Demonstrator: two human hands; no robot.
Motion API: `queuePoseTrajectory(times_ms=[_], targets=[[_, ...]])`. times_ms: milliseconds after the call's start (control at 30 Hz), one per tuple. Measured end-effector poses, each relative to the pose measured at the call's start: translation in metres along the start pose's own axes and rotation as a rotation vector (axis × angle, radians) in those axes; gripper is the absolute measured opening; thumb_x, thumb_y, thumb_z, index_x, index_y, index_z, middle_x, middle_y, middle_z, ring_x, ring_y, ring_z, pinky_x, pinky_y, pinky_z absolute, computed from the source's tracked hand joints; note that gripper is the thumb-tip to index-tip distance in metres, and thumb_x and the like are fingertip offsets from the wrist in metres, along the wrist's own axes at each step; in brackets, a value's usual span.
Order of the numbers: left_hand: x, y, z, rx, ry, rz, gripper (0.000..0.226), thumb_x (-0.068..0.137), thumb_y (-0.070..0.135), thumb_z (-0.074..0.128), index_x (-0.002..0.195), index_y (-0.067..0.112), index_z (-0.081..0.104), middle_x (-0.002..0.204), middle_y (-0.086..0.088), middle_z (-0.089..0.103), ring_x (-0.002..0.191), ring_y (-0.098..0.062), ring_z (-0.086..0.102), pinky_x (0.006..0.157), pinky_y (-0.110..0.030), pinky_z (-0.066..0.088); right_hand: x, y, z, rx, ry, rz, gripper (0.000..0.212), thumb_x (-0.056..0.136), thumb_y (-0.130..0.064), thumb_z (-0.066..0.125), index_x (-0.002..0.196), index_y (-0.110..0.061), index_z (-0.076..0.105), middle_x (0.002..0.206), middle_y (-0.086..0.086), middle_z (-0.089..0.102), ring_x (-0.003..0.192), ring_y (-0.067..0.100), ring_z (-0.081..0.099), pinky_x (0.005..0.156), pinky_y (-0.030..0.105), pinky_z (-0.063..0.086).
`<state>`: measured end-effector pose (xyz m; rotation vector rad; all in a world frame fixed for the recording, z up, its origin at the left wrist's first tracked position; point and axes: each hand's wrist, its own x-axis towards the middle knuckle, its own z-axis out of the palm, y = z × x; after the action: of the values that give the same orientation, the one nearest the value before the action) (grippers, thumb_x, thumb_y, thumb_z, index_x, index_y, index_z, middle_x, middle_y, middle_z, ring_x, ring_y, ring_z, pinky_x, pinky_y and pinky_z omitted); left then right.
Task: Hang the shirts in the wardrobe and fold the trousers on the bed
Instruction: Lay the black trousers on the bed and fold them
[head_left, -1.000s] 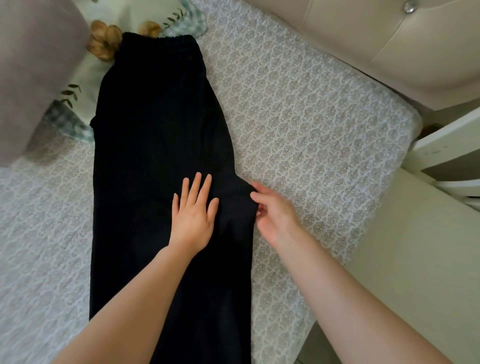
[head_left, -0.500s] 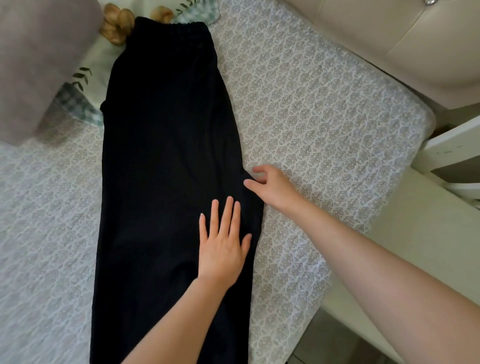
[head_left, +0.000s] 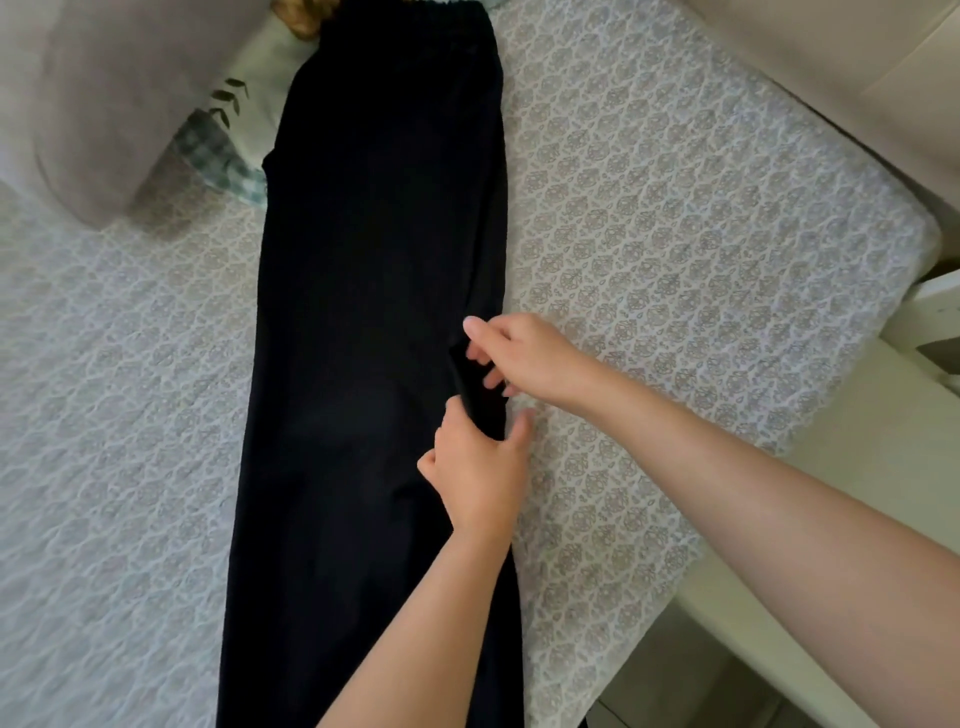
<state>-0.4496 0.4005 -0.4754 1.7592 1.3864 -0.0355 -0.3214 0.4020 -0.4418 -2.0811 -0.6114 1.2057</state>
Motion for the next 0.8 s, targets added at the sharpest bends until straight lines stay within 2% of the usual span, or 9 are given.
queuePoseTrajectory(times_ms=[100, 133, 200, 333, 400, 500, 600, 700, 800], targets=[[0.003, -0.015, -0.015, -0.101, 0.040, -0.166, 0.046, 0.085, 0.041, 0.072, 0.121, 0.019, 0.055, 0.079, 0.015, 0.061, 0.077, -0.006, 0.062, 0.082, -0.032, 0.053, 0.001, -0.002, 0.013, -0.103, -0.056, -0.073, 0.043, 0.101, -0.037, 0.043, 0.096, 0.000, 0.065, 0.097, 0.013, 0.068, 0.084, 0.027, 0.065, 0.080, 0.039, 0.055], [0.002, -0.021, -0.021, -0.074, 0.026, -0.181, 0.043, 0.085, 0.039, 0.072, 0.120, 0.020, 0.055, 0.081, 0.013, 0.063, 0.074, -0.007, 0.063, 0.071, -0.031, 0.055, 0.000, 0.003, 0.016, -0.211, -0.079, -0.115, 0.036, 0.101, -0.031, 0.045, 0.107, -0.003, 0.067, 0.110, 0.012, 0.066, 0.098, 0.026, 0.063, 0.089, 0.039, 0.052], [0.000, -0.034, -0.032, 0.025, -0.033, -0.144, 0.035, 0.085, 0.041, 0.071, 0.112, 0.024, 0.056, 0.082, 0.009, 0.065, 0.073, -0.011, 0.065, 0.064, -0.034, 0.056, -0.004, 0.015, 0.020, -0.469, -0.122, -0.228, 0.037, 0.100, -0.019, 0.046, 0.136, -0.014, 0.055, 0.141, 0.000, 0.048, 0.128, 0.017, 0.045, 0.109, 0.035, 0.039], [-0.014, -0.057, -0.047, 0.188, -0.125, -0.086, 0.033, 0.083, 0.046, 0.071, 0.096, 0.029, 0.047, 0.073, 0.011, 0.060, 0.063, -0.008, 0.061, 0.051, -0.028, 0.049, -0.029, 0.048, 0.038, -0.937, -0.045, -0.435, 0.066, 0.097, -0.025, 0.053, 0.154, -0.017, 0.021, 0.161, 0.000, 0.012, 0.146, 0.021, 0.015, 0.115, 0.040, 0.029], [-0.024, -0.069, -0.050, 0.166, -0.147, -0.111, 0.034, 0.082, 0.045, 0.073, 0.092, 0.028, 0.047, 0.071, 0.011, 0.059, 0.058, -0.007, 0.058, 0.048, -0.027, 0.046, -0.047, 0.061, 0.054, -1.051, -0.046, -0.395, 0.079, 0.096, -0.039, 0.052, 0.156, -0.014, 0.007, 0.164, 0.006, -0.003, 0.150, 0.026, 0.002, 0.118, 0.041, 0.019], [-0.039, -0.086, -0.051, 0.067, -0.201, -0.154, 0.029, 0.081, 0.038, 0.076, 0.087, 0.022, 0.052, 0.067, 0.006, 0.061, 0.048, -0.007, 0.051, 0.048, -0.028, 0.048, -0.070, 0.072, 0.080, -1.078, -0.025, -0.325, 0.081, 0.098, -0.045, 0.045, 0.155, -0.007, 0.000, 0.163, 0.014, -0.010, 0.150, 0.027, -0.007, 0.120, 0.040, 0.010], [-0.054, -0.101, -0.054, 0.039, -0.258, -0.176, 0.027, 0.080, 0.034, 0.076, 0.083, 0.015, 0.057, 0.062, 0.001, 0.061, 0.047, -0.009, 0.049, 0.050, -0.028, 0.049, -0.090, 0.078, 0.103, -1.086, 0.040, -0.251, 0.075, 0.101, -0.043, 0.036, 0.155, -0.004, 0.002, 0.163, 0.016, -0.005, 0.150, 0.030, -0.009, 0.122, 0.043, 0.012], [-0.072, -0.118, -0.061, 0.000, -0.334, -0.172, 0.026, 0.084, 0.039, 0.074, 0.082, 0.017, 0.060, 0.065, -0.003, 0.069, 0.053, -0.014, 0.064, 0.060, -0.035, 0.058, -0.110, 0.080, 0.126, -1.047, 0.066, -0.147, 0.075, 0.101, -0.046, 0.032, 0.154, -0.004, -0.001, 0.163, 0.014, -0.009, 0.149, 0.034, -0.010, 0.121, 0.046, 0.017], [-0.094, -0.146, -0.078, -0.016, -0.358, -0.114, 0.020, 0.091, 0.043, 0.065, 0.084, 0.025, 0.062, 0.069, 0.006, 0.071, 0.057, -0.005, 0.068, 0.066, -0.035, 0.061, -0.136, 0.083, 0.153, -0.973, 0.094, -0.058, 0.079, 0.101, -0.050, 0.032, 0.154, -0.003, -0.004, 0.162, 0.011, -0.016, 0.149, 0.033, -0.010, 0.121, 0.045, 0.013]])
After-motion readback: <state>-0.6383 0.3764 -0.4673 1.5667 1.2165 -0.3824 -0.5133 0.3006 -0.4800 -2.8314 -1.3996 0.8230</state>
